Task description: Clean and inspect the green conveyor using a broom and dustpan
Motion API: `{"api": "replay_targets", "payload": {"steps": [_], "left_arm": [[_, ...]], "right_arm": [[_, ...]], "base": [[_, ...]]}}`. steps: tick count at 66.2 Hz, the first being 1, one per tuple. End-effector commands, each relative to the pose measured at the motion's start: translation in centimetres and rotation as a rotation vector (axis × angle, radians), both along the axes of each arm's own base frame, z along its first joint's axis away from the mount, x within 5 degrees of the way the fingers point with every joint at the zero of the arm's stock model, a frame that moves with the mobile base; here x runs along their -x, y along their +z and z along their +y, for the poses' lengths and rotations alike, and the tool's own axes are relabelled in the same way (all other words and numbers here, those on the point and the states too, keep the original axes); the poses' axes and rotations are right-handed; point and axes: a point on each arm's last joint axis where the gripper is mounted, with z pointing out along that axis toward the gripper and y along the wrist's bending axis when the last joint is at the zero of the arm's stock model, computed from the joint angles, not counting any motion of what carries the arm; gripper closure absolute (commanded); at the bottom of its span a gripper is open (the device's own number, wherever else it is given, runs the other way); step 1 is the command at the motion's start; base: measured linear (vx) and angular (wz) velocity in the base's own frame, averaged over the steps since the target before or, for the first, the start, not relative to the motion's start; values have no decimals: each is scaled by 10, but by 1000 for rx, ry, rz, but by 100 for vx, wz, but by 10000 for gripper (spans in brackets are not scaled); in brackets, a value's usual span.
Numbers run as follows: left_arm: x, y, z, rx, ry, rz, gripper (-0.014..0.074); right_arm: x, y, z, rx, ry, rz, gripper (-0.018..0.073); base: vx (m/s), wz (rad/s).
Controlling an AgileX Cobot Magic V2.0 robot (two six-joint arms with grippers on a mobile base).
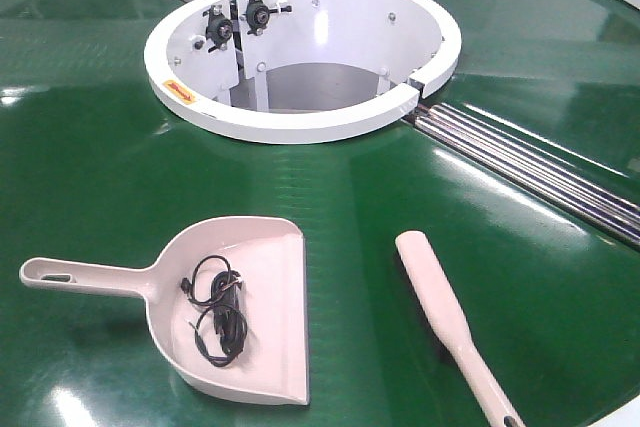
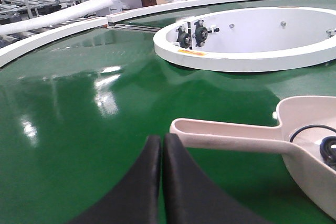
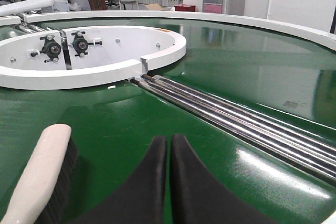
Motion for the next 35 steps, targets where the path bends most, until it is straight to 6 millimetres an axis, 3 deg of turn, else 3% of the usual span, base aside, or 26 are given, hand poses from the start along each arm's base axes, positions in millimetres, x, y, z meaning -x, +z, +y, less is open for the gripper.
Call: {"api": "replay_targets", "payload": {"steps": [1, 35], "left_arm": [[0, 0, 0, 18, 7, -65, 619], [0, 0, 0, 18, 7, -65, 619]], "right_arm": [[0, 3, -1, 11, -18, -65, 564], [0, 3, -1, 11, -17, -64, 564]], "base": [[0, 0], [0, 0]]}}
